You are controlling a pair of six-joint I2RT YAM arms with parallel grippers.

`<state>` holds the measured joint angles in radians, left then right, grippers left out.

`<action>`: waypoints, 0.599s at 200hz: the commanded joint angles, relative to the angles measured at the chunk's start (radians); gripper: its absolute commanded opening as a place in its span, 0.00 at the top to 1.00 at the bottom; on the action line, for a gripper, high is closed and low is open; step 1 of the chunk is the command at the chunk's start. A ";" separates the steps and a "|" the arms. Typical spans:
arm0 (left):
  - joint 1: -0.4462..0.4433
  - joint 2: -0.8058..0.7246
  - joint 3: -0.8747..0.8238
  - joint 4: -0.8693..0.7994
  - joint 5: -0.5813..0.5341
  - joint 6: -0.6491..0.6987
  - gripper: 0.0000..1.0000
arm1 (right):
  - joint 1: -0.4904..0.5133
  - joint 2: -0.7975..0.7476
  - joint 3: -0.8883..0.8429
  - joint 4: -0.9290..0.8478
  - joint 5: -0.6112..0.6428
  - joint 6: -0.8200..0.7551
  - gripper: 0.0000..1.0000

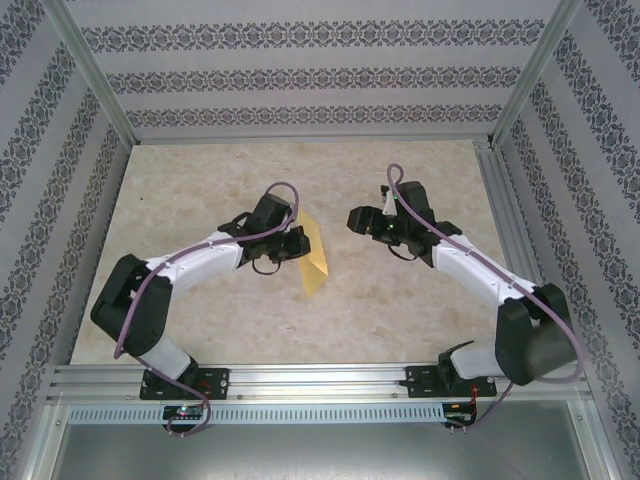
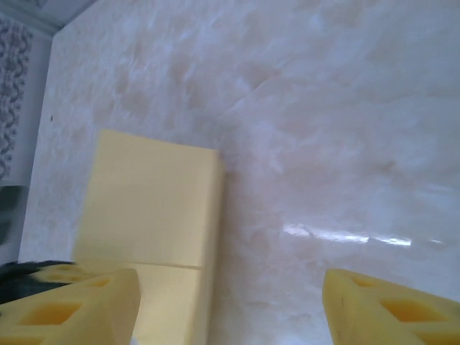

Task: Fold a paper plane with a square sheet of paper (pick it up from the middle)
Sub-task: Turn over the paper at the center of the table.

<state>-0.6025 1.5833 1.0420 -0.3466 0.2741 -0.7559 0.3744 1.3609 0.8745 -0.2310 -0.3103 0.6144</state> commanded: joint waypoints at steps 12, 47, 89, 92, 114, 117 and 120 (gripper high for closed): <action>-0.024 -0.048 0.189 -0.452 -0.323 0.270 0.92 | -0.048 -0.065 -0.070 -0.012 0.090 0.010 0.27; -0.048 0.011 0.347 -0.627 -0.563 0.352 0.91 | -0.081 -0.093 -0.107 -0.002 0.102 0.038 0.25; -0.103 0.198 0.504 -0.789 -0.887 0.340 0.91 | -0.100 -0.118 -0.141 0.011 0.114 0.054 0.23; -0.108 0.214 0.515 -0.798 -0.903 0.337 0.91 | -0.100 -0.120 -0.143 0.010 0.115 0.054 0.23; -0.133 0.321 0.556 -0.819 -0.955 0.318 0.90 | -0.107 -0.136 -0.154 0.007 0.125 0.056 0.21; -0.135 0.333 0.561 -0.818 -0.957 0.312 0.90 | -0.109 -0.138 -0.156 0.008 0.126 0.055 0.21; -0.138 0.347 0.565 -0.818 -0.958 0.307 0.90 | -0.109 -0.139 -0.158 0.008 0.126 0.055 0.21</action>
<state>-0.7097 1.8435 1.5623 -1.0527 -0.5308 -0.4458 0.2787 1.2526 0.7364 -0.2371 -0.2157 0.6579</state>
